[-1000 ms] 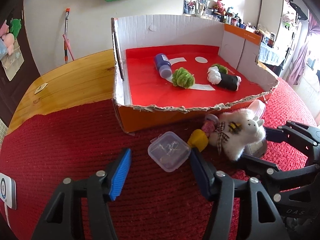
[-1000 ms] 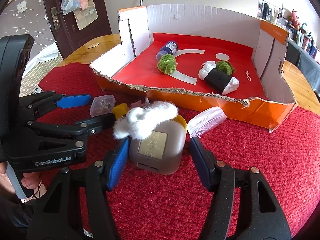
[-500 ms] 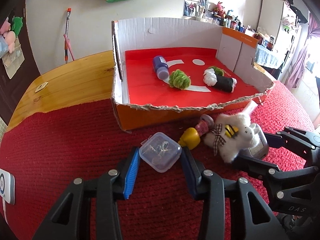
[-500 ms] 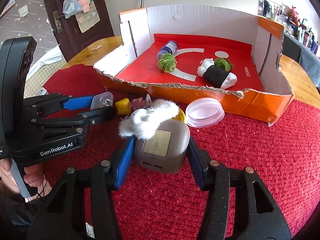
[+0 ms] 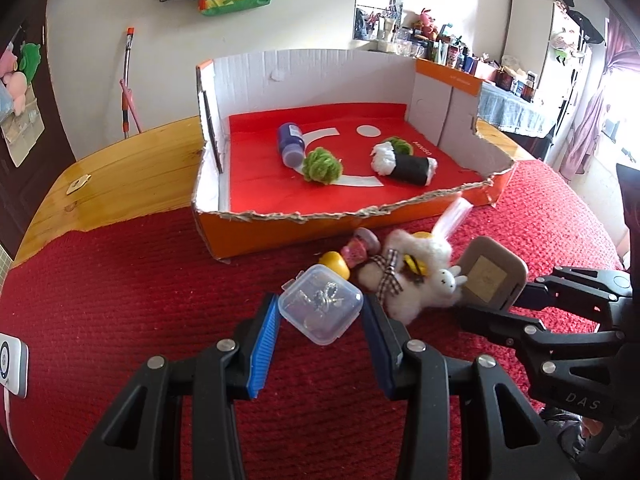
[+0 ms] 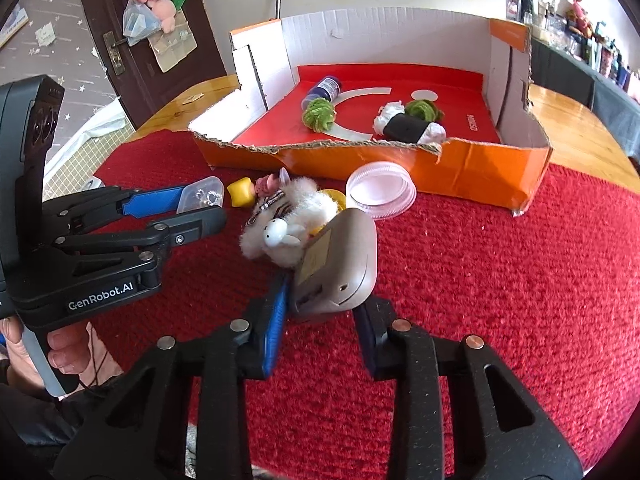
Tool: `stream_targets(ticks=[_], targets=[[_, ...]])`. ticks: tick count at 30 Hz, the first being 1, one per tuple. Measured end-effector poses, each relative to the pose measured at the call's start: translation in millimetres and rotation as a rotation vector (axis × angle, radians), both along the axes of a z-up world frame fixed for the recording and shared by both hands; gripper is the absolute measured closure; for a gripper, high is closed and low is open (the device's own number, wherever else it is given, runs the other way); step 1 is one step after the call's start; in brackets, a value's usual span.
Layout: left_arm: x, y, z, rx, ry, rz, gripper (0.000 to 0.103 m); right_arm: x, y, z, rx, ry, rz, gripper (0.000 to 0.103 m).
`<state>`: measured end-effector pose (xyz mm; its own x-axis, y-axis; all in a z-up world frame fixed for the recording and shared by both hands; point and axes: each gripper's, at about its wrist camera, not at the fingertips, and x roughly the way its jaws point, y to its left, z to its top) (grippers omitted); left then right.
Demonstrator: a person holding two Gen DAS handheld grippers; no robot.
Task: Organize objects
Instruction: 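Close the right tool on the grey case while the left tool grasps the clear plastic box, then carry the grey case and clear plastic box into the box with both tools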
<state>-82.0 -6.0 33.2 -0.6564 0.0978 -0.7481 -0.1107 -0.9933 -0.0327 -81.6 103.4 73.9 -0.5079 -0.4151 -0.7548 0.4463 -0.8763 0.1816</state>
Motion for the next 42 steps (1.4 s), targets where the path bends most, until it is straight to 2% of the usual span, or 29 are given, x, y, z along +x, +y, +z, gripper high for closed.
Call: stream_targets(ticks=[7, 9, 10, 11, 18, 22, 27, 29, 42], targets=[[2.7, 1.4, -0.1, 0.000, -0.002, 0.001, 0.059, -1.9, 5.1, -0.2, -0.034, -0.015, -0.009, 0.071], [2.6, 0.2, -0.1, 0.004, -0.004, 0.004, 0.059, -2.1, 3.5, 0.1, -0.028, -0.004, -0.011, 0.059], [2.4, -0.8, -0.6, 0.007, -0.006, 0.005, 0.059, -1.9, 2.8, 0.5, -0.029, 0.000, -0.012, 0.049], [2.1, -1.5, -1.2, 0.009, -0.008, 0.005, 0.059, -1.6, 2.1, 0.8, -0.027, 0.005, -0.013, 0.045], [-0.3, -3.7, -5.5, 0.016, -0.022, 0.006, 0.059, -6.5, -0.3, -0.6, 0.061, 0.055, -0.040, 0.045], [-0.7, -3.4, -6.6, 0.015, -0.024, 0.003, 0.059, -9.7, 2.5, -3.0, 0.097, 0.066, -0.043, 0.038], [-2.1, -1.7, -8.9, 0.013, -0.030, 0.002, 0.059, -9.0, 1.0, -4.8, 0.117, 0.086, -0.038, 0.039], [-2.0, -1.5, -8.9, 0.012, -0.028, 0.004, 0.059, -8.6, 1.1, -4.4, 0.124, 0.095, -0.040, 0.049], [-2.1, 1.6, -2.6, 0.018, -0.014, 0.001, 0.059, -3.7, 6.4, 5.8, 0.061, 0.093, -0.034, 0.049]])
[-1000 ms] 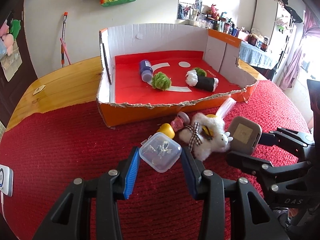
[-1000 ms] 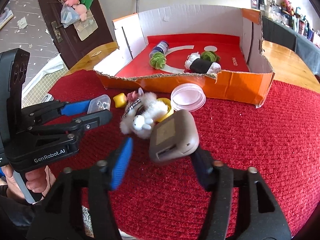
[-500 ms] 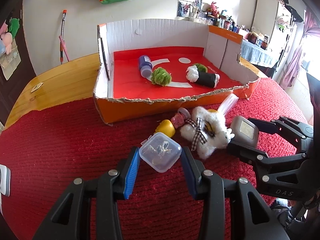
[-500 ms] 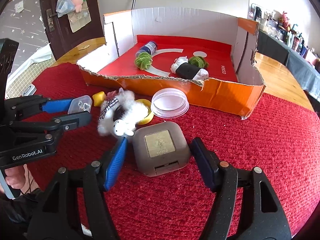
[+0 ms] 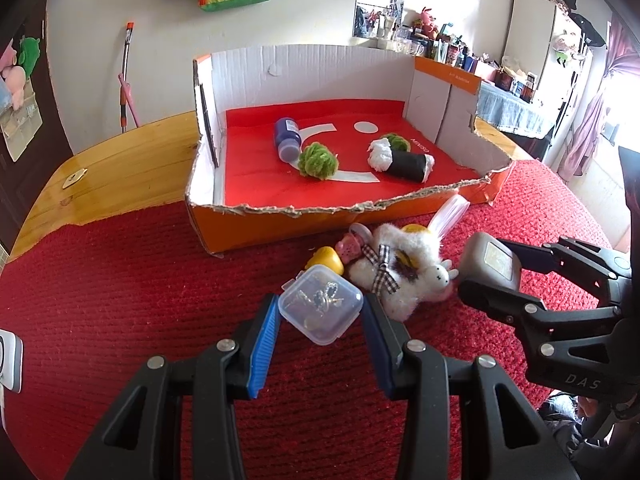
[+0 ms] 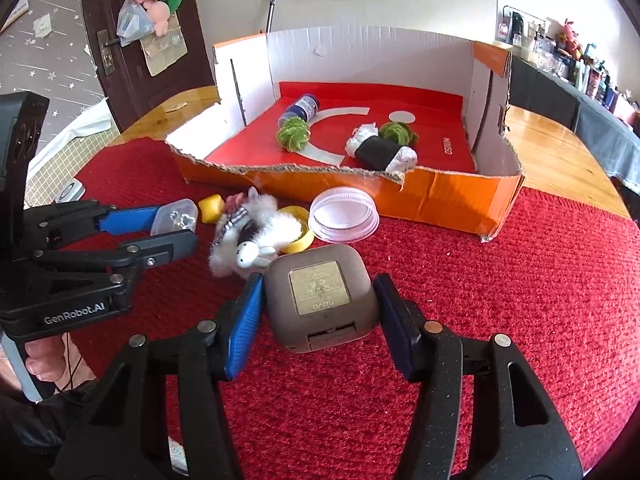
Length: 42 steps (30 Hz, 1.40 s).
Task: Organize objects
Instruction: 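Carry the grey case and clear plastic box into the box with both tools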
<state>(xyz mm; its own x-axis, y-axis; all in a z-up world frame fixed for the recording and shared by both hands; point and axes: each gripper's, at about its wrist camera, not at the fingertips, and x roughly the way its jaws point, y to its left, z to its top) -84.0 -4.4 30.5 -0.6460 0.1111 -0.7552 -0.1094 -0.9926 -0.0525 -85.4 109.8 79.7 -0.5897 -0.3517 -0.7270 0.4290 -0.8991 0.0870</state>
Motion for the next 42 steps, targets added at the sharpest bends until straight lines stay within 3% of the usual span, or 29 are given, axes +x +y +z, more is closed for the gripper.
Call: stream_targets(ticks=[24, 42], targets=[[-2.5, 8.0, 26.7, 0.008, 0.056, -0.025, 0.059, 3.3, -0.7, 31.0, -0.066, 0.032, 0.048, 0.049], [-25.5, 4.7, 44.3, 0.006, 0.080, -0.031, 0.059, -19.3, 0.4, 46.2, -0.078, 0.036, 0.061, 0.049]])
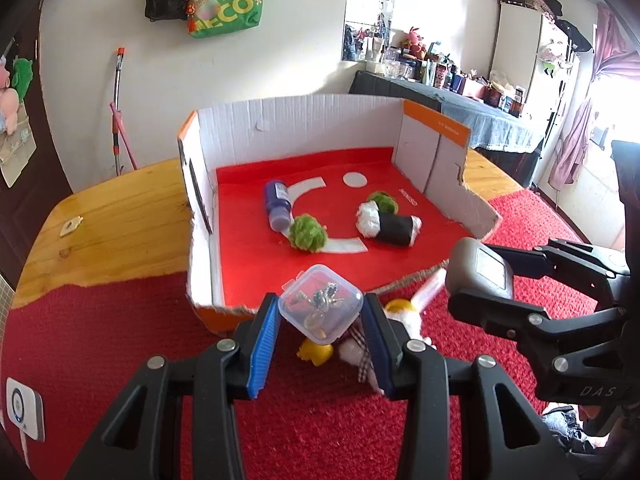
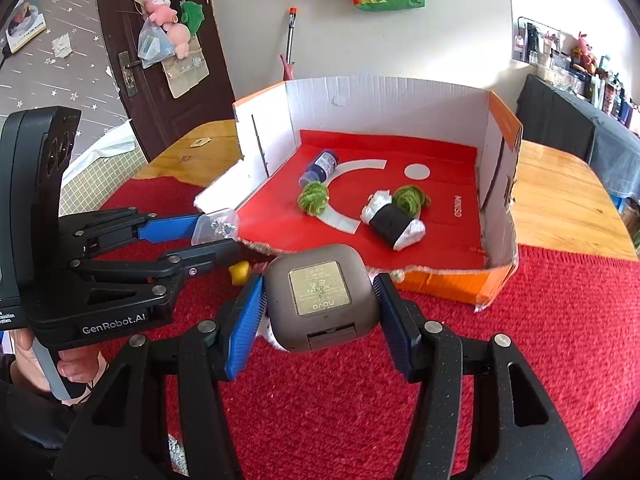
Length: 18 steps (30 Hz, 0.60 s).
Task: Organize objects
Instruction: 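Carry the grey case and clear plastic box into the box with both tools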
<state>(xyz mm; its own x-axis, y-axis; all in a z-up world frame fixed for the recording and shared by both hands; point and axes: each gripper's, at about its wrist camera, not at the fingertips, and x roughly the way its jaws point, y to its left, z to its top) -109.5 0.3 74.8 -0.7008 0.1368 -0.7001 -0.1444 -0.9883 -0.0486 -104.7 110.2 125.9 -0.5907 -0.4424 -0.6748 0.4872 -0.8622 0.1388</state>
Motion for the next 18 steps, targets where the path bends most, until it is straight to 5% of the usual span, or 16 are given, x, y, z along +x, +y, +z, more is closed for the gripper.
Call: stream_targets(ticks=[18], targets=[[-39.4, -6.4, 1.6, 0.013, -0.040, -0.018, 0.059, -37.5, -3.3, 6.9, -0.025, -0.058, 0.028, 0.049]])
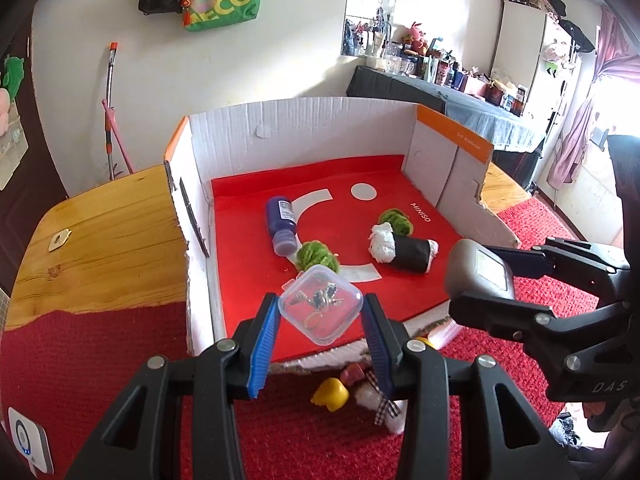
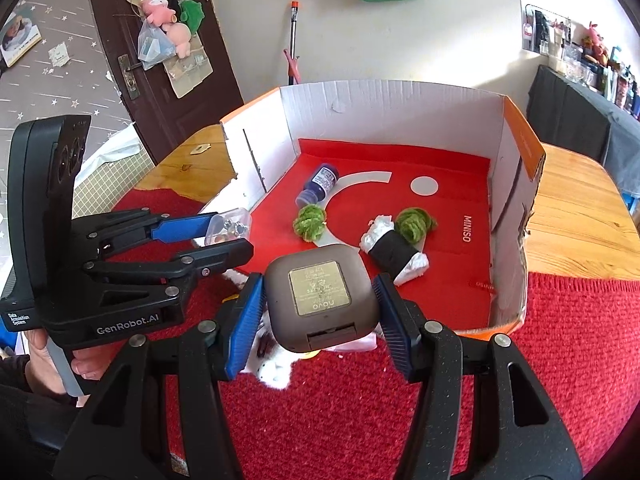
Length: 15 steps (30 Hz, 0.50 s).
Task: Organize objects
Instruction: 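Carry the grey case and clear plastic box into the box with both tools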
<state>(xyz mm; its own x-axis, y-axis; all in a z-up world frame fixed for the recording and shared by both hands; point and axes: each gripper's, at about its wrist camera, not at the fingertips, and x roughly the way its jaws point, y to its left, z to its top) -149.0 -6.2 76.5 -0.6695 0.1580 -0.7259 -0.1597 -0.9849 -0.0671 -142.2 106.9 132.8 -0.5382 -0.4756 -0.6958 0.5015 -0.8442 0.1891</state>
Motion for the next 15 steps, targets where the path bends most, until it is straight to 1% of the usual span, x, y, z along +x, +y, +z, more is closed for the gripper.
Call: stream_targets(ticks=[3, 7, 11, 15], targets=[[-6.7, -0.5, -2.9, 0.010, -0.020, -0.013, 0.059, -6.5, 0.5, -2.3, 0.002, -0.015, 0.000, 0.049], [-14.6, -0.4, -7.7, -0.003, -0.040, -0.016, 0.059, -16.6, 1.5, -7.6, -0.005, -0.046, 0.003, 0.049], [-22.4, -2.2, -11.1, 0.004, -0.066, -0.024, 0.059, -26.6, 1.2, -12.3, -0.005, -0.075, 0.009, 0.049], [-29.9, -3.1, -15.3, -0.007, -0.089, -0.033, 0.059, -36.7, -2.6, -18.0, 0.006, -0.109, 0.023, 0.049]])
